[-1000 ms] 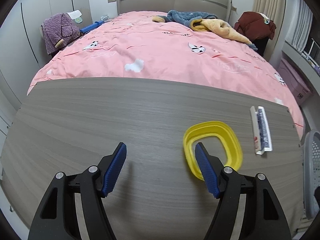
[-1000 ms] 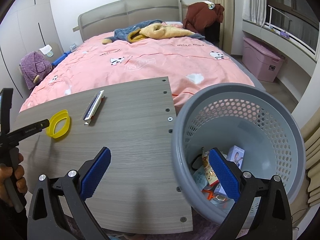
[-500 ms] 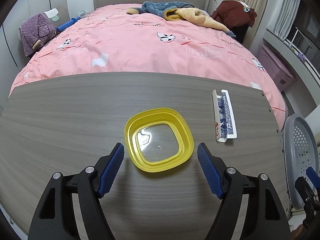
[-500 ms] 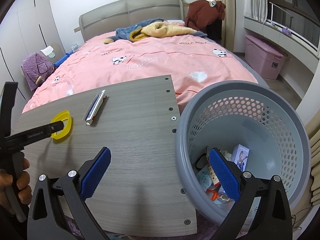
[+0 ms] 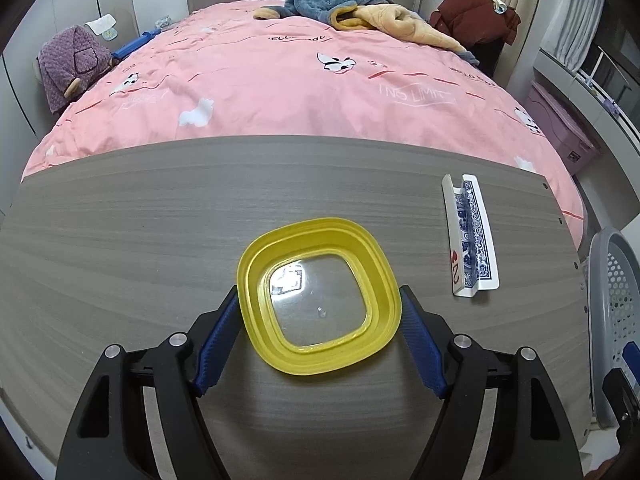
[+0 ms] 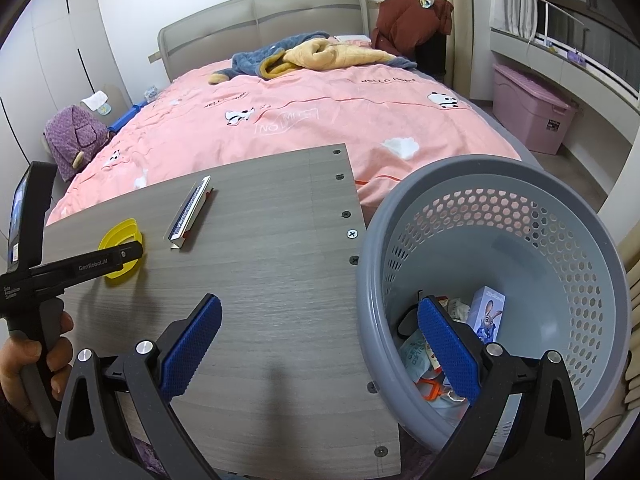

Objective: Collect trash
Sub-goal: 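Grasp the yellow plastic container rim with the left gripper, then grasp the blue playing-card box with the right gripper while the left gripper holds the container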

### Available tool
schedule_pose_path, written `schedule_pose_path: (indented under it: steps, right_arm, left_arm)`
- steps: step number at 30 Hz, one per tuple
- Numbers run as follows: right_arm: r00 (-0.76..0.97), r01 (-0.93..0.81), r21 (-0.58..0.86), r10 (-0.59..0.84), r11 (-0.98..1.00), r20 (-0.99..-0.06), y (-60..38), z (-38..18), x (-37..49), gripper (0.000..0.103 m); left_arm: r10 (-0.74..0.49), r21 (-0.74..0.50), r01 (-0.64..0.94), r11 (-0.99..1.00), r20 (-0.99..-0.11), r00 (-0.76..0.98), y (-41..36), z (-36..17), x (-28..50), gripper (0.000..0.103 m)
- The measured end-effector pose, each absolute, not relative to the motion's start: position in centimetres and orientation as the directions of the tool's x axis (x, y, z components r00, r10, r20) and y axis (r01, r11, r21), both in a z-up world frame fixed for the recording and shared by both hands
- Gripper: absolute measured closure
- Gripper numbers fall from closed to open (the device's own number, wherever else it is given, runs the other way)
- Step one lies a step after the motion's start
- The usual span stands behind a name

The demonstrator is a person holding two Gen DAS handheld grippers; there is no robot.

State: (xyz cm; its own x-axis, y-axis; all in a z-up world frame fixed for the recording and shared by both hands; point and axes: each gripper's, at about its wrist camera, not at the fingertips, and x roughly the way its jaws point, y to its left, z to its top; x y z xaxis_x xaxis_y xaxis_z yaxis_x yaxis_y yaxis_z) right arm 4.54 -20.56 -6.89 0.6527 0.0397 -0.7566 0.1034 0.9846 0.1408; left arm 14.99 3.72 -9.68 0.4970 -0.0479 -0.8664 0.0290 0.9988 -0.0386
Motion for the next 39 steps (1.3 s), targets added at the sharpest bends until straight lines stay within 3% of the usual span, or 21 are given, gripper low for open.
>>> schedule_pose_path:
  steps: [8, 24, 28, 33, 39]
  right_arm:
    - [0.642, 0.083, 0.126, 0.044, 0.989, -0.765, -19.0, -7.0, 5.6, 0.006]
    - [0.631, -0.029, 0.137, 0.124, 0.990, -0.766, -11.3, -7.6, 13.4, 0.006]
    - [0.626, -0.030, 0.074, 0.077, 0.997, -0.776, -9.8, -8.3, 14.8, 0.008]
    - [0.613, -0.038, 0.025, 0.043, 0.999, -0.789, -8.4, -9.1, 15.9, 0.018]
    - [0.605, -0.058, -0.032, 0.009, 0.998, -0.796, -7.1, -9.6, 16.3, 0.043]
  left_arm:
    - [-0.095, -0.085, 0.044, 0.995, -0.851, 0.517, 4.8, -9.4, 14.5, 0.032]
    - [0.003, -0.021, -0.030, 0.999, -0.775, 0.632, 10.1, -6.6, 12.7, 0.032]
    - [0.008, -0.026, -0.043, 0.999, -0.771, 0.637, 10.9, -6.6, 12.5, 0.032]
    - [0.001, -0.042, -0.052, 0.998, -0.771, 0.637, 11.8, -6.8, 12.3, 0.032]
    - [-0.005, -0.054, -0.057, 0.997, -0.768, 0.640, 12.1, -6.8, 12.0, 0.032]
